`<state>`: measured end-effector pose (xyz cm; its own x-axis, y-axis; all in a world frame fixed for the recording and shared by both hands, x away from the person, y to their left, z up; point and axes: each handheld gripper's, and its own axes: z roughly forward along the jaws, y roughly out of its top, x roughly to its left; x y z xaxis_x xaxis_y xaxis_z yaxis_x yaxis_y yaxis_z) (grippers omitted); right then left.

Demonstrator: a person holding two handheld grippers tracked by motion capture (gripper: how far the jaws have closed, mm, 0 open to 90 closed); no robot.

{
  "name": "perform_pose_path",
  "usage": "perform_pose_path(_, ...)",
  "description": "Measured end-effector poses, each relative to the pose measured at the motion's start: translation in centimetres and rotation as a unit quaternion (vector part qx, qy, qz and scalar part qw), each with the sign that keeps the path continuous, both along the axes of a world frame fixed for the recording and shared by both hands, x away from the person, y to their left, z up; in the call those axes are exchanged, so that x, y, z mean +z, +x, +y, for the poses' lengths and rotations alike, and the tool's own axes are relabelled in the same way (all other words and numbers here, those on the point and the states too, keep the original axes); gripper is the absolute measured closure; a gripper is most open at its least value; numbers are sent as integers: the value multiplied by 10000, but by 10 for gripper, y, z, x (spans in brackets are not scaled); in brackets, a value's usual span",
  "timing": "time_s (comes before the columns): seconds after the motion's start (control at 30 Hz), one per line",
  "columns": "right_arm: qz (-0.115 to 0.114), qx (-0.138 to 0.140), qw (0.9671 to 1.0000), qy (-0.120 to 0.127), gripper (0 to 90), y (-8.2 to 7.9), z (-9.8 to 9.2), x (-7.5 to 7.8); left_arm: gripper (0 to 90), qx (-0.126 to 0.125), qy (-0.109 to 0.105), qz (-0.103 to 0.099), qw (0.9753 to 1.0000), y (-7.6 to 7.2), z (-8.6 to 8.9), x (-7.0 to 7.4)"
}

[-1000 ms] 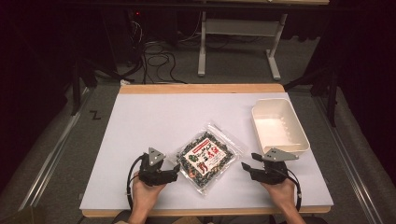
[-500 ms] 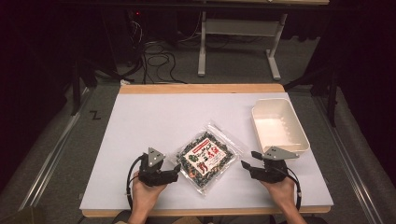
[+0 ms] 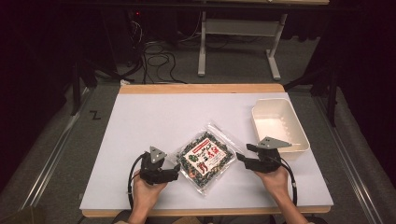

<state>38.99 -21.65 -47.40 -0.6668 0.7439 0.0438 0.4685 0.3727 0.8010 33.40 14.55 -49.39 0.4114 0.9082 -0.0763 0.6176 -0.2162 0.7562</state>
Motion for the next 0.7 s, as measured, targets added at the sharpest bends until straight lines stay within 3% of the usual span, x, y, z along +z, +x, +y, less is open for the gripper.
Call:
perform_pose_path(0.33, 165, -22, 9998, -70, 420, 27, 18, 9, 190, -39, 114, 59, 9999, 2, -3, -2)
perform_pose_path(0.4, 256, -41, 9994, -221, 422, 36, 24, 8, 190, -38, 105, 61, 9999, 3, -3, -2)
perform_pose_path(0.7, 438, -151, 9981, -397, 421, 51, 26, 3, 191, -77, 149, 132, 9998, 4, -4, -4)
